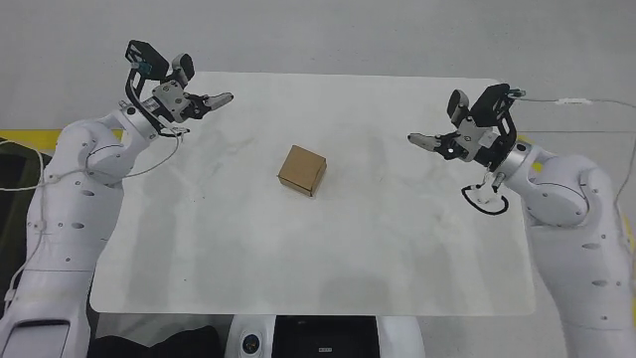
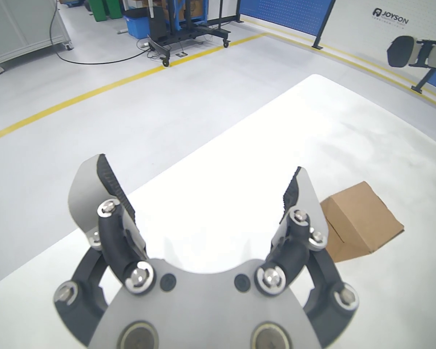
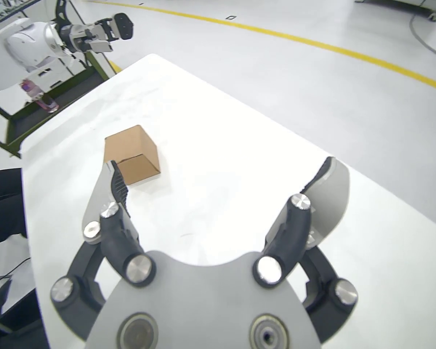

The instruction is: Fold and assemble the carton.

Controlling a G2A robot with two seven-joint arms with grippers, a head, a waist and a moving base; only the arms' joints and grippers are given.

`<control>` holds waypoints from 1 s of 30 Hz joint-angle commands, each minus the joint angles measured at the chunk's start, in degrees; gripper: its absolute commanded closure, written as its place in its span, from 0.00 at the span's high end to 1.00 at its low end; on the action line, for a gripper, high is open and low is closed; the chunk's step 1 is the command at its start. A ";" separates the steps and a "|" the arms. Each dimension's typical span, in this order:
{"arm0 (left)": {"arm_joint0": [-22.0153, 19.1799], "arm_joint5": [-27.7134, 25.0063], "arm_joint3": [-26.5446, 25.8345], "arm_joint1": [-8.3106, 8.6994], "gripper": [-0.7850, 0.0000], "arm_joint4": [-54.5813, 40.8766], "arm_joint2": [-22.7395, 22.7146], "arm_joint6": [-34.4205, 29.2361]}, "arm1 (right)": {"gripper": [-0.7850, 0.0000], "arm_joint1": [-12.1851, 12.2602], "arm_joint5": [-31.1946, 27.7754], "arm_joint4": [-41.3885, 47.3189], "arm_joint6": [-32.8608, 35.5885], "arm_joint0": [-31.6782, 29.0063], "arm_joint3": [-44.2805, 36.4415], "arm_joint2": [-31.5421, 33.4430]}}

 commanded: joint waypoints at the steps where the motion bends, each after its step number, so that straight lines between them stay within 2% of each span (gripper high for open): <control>1: -0.53 0.77 0.53 0.10 1.00 -0.02 -0.74 0.03 | 1.00 0.04 1.19 -2.97 -3.04 -0.49 -0.45 0.64; 5: -1.44 1.64 1.69 0.26 1.00 -0.12 -1.87 0.10 | 1.00 0.07 2.46 -5.84 -6.97 -0.88 -0.97 1.02; 15: -2.70 4.62 3.05 0.75 1.00 0.49 -5.30 2.82 | 1.00 0.35 5.39 -11.37 -11.16 -0.37 -2.33 2.21; 30: -2.72 4.86 3.08 0.91 1.00 0.97 -6.00 2.98 | 1.00 0.37 5.50 -11.56 -11.38 -0.35 -2.36 2.28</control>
